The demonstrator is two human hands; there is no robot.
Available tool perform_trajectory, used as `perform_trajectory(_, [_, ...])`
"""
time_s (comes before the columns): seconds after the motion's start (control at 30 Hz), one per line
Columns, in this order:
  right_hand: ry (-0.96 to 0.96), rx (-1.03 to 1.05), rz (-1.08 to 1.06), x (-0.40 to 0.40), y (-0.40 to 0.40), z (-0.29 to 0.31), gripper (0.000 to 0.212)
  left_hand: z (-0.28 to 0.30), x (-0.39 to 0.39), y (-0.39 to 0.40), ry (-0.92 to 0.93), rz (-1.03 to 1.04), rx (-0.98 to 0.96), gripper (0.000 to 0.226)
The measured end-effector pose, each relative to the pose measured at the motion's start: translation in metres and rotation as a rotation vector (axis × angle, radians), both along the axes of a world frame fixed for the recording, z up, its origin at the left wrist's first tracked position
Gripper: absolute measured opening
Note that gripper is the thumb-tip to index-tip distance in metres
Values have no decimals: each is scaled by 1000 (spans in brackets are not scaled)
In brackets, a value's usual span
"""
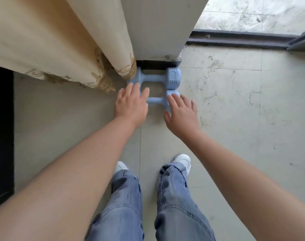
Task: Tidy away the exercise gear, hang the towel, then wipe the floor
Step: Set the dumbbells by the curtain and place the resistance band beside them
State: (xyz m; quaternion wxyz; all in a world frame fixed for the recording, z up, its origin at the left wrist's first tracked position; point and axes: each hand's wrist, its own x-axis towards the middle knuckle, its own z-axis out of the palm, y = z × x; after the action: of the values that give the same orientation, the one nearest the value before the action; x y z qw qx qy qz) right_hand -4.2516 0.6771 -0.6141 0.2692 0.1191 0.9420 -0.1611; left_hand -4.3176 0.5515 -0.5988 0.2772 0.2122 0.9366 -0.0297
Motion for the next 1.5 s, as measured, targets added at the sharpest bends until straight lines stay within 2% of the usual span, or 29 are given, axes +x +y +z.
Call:
perform_trajectory(0.1, [-30,-11,75,3,-18,68,54,71,18,-19,-30,79,-13,51])
perform_trajectory(0.23, [20,-15,213,-8,-41,169,53,186,36,-50,-4,213,-46,49])
perform_trajectory(0.4, [127,-59,502,-16,-92,292,53,320,74,-96,96,511,-126,46])
perform_trajectory(0.5, [181,-82,729,2,-131,361,54,385,127,-122,153,729,-145,45])
perform_trajectory(0.63, [235,-122,1053,65,-190,429,53,444,233,-152,195,1011,-176,41])
perform_trajectory(0.77, [248,-161,1384,181,-247,469,53,477,374,-165,208,1347,-227,42])
perform_trajectory(0.93, [270,-238,1785,376,-277,496,49,497,576,-140,201,1793,-277,43])
perform_trajectory(1.07, [273,-268,2023,549,-263,507,47,512,741,-88,156,2044,-329,38])
perform_trajectory(1.23, [227,-282,2309,746,-216,506,43,508,927,6,71,2340,-323,42])
perform_trajectory(1.37, [206,-306,2529,868,-183,499,42,502,1042,55,29,2577,-315,43])
perform_trajectory(1.5, [201,-317,2671,971,-189,500,44,498,1131,55,85,2713,-318,41])
